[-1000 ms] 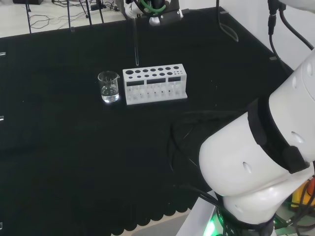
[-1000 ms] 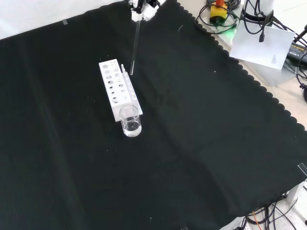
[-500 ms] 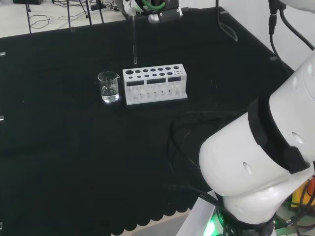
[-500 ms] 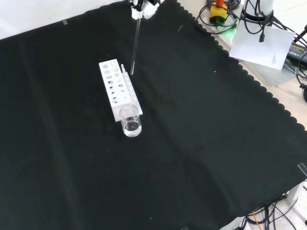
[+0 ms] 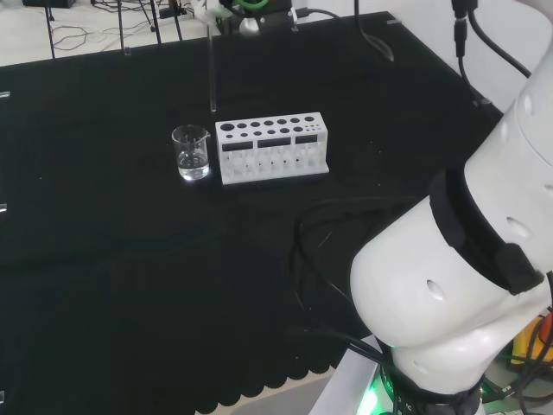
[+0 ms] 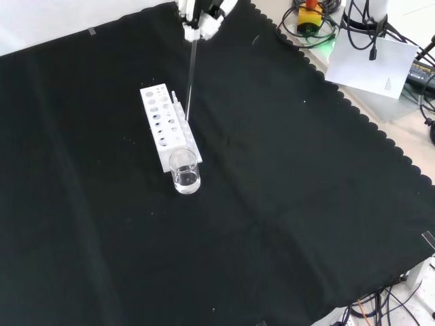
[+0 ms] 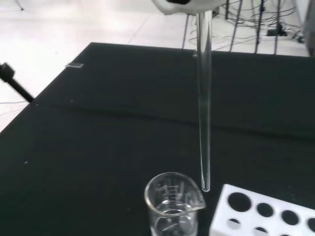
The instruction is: Stir in the beaker to the left of the white test tube rack with the glass rod.
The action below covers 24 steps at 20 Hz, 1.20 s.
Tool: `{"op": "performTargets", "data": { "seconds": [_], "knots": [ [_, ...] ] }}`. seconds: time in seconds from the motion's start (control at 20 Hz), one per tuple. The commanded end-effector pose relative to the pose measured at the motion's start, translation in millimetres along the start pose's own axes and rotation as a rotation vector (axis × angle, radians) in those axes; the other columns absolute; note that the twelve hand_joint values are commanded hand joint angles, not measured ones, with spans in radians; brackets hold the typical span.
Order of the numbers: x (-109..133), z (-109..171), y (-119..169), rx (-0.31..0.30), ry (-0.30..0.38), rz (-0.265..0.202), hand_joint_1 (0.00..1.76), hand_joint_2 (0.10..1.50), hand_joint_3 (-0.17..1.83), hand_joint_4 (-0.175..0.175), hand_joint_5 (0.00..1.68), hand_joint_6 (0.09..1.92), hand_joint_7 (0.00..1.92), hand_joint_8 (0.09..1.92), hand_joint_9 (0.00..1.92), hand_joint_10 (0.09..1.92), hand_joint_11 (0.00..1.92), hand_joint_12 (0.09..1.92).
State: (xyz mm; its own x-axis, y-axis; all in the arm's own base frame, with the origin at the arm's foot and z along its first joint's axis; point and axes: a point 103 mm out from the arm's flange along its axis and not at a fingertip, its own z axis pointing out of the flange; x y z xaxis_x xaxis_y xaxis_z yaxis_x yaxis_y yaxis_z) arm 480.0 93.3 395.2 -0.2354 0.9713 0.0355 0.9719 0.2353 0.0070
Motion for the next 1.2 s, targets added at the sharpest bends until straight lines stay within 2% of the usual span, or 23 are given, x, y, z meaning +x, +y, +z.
{"op": "performTargets", "data": {
  "seconds": [0.05, 0.5, 0.65, 0.85, 1.2],
  "knots": [
    [26.5, 13.2, 32.1, 0.004, 0.033, -0.099, 1.33, 1.06, -0.17, -0.175, 1.4, 0.09, 1.32, 0.73, 1.52, 0.9, 1.59, 0.69],
    [24.5, 23.7, 66.5, 0.015, 0.029, -0.154, 1.33, 1.06, -0.17, -0.175, 1.41, 0.09, 1.32, 0.72, 1.52, 0.9, 1.59, 0.69],
    [16.4, 32.8, 73.4, 0.023, 0.052, -0.151, 1.33, 1.06, -0.17, -0.175, 1.41, 0.09, 1.32, 0.72, 1.52, 0.9, 1.59, 0.69],
    [6.4, 47.5, 77.9, 0.049, 0.05, -0.136, 1.33, 1.06, -0.17, -0.175, 1.41, 0.09, 1.32, 0.72, 1.52, 0.9, 1.59, 0.7],
    [3.7, 74.0, 80.0, 0.083, 0.072, -0.131, 1.33, 1.06, -0.17, -0.175, 1.41, 0.09, 1.32, 0.72, 1.51, 0.91, 1.59, 0.7]
  ]
}}
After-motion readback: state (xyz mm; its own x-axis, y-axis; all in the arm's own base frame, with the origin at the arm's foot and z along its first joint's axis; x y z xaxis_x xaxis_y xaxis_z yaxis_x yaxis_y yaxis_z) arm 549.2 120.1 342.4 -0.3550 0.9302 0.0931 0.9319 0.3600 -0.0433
